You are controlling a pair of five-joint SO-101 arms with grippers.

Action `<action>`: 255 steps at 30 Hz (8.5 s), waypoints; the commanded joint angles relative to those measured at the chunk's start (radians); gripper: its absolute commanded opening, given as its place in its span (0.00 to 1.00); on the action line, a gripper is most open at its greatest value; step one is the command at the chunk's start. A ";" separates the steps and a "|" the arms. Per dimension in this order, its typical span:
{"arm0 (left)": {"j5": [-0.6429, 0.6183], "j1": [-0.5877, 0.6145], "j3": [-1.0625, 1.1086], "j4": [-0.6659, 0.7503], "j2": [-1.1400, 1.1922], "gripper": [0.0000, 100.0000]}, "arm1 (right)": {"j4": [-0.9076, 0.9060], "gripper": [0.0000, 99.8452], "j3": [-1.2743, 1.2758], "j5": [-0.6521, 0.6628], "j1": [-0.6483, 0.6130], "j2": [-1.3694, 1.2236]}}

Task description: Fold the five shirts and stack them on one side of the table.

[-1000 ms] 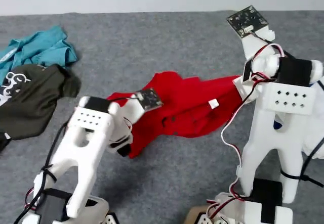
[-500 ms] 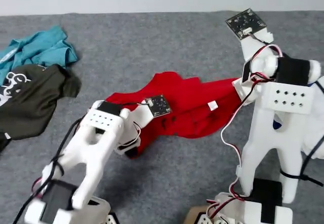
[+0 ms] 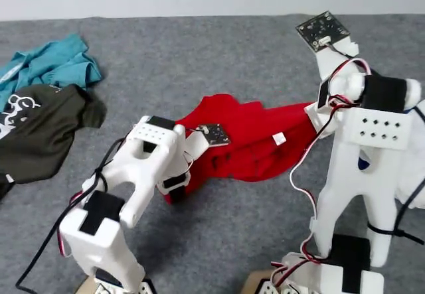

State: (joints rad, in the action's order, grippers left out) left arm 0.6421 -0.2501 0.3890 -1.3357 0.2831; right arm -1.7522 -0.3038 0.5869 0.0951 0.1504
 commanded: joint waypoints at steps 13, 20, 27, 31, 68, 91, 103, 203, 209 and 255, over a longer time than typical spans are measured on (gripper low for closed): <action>-0.037 0.020 -0.407 -0.353 -0.316 0.00 | -0.028 0.01 -0.014 0.011 0.005 0.054; -0.224 0.158 -0.717 -0.379 -0.537 0.00 | -0.027 0.01 -0.014 0.046 0.007 0.157; -0.230 0.224 -0.997 -0.333 -0.649 0.00 | -0.001 0.01 -0.014 0.074 0.010 0.269; -0.230 0.218 -1.148 -0.270 -0.683 0.00 | 0.071 0.01 -0.014 0.101 0.012 0.340; -0.097 0.226 -1.836 -0.164 -0.703 0.00 | 0.211 0.01 -0.008 0.252 0.111 0.871; -0.103 0.222 -0.426 0.123 -0.686 0.00 | 0.846 0.01 1.076 0.258 0.056 0.746; -0.103 0.226 0.096 0.764 -0.512 0.00 | 1.207 0.01 0.884 0.213 0.061 0.173; 0.342 0.272 0.217 -0.422 -0.721 0.00 | 0.008 0.01 0.196 0.404 0.213 -0.217; 0.344 0.215 0.328 -0.416 -0.720 0.00 | 0.007 0.01 0.196 0.404 0.216 -0.274; -0.229 0.454 0.090 -0.127 -0.715 0.02 | 0.142 0.16 0.150 -0.103 -0.008 -0.328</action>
State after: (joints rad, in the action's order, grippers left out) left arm 0.4611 0.1964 0.5071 -1.4737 -0.4120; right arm -1.6341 -0.1028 0.5715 0.1258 -0.1611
